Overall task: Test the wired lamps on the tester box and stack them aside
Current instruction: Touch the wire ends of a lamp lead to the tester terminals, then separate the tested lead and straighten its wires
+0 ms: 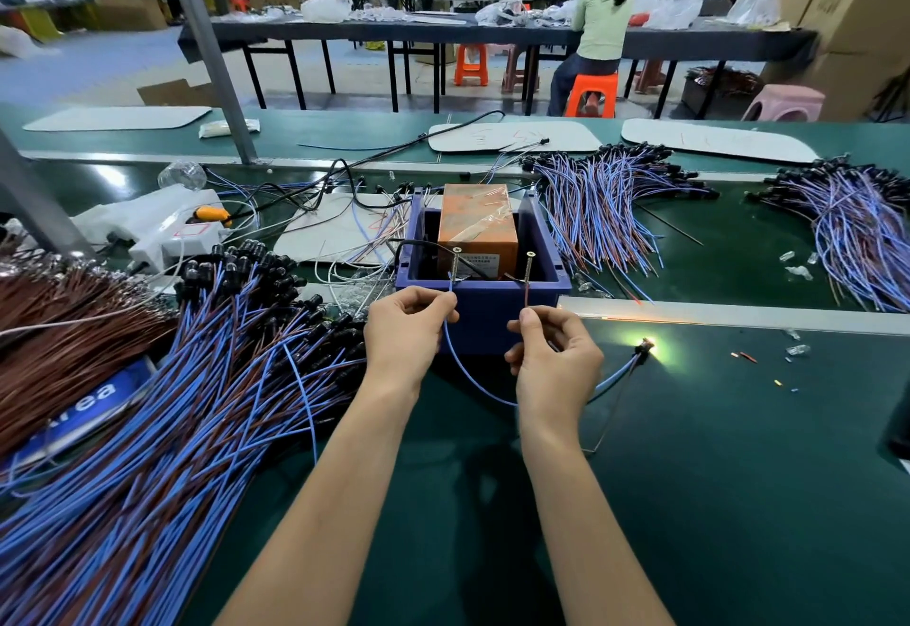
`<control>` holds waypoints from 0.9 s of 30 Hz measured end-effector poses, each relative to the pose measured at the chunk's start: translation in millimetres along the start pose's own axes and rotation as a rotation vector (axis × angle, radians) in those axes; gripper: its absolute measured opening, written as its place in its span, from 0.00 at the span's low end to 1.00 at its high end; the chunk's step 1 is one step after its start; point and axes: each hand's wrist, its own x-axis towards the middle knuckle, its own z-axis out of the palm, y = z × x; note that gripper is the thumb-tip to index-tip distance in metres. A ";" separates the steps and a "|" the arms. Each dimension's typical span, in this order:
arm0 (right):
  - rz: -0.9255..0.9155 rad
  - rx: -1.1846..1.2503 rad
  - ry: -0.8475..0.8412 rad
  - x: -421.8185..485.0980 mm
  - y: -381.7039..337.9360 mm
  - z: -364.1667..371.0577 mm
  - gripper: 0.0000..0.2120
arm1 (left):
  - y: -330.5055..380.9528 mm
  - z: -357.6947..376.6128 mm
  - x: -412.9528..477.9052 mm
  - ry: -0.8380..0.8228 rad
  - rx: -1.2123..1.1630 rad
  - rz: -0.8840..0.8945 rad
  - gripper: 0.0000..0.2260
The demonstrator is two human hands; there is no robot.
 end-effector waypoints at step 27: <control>0.105 -0.679 -1.363 -30.8 -26.6 -79.3 0.10 | 1.3 -137.8 -34.4 -0.169 1.548 0.094 0.12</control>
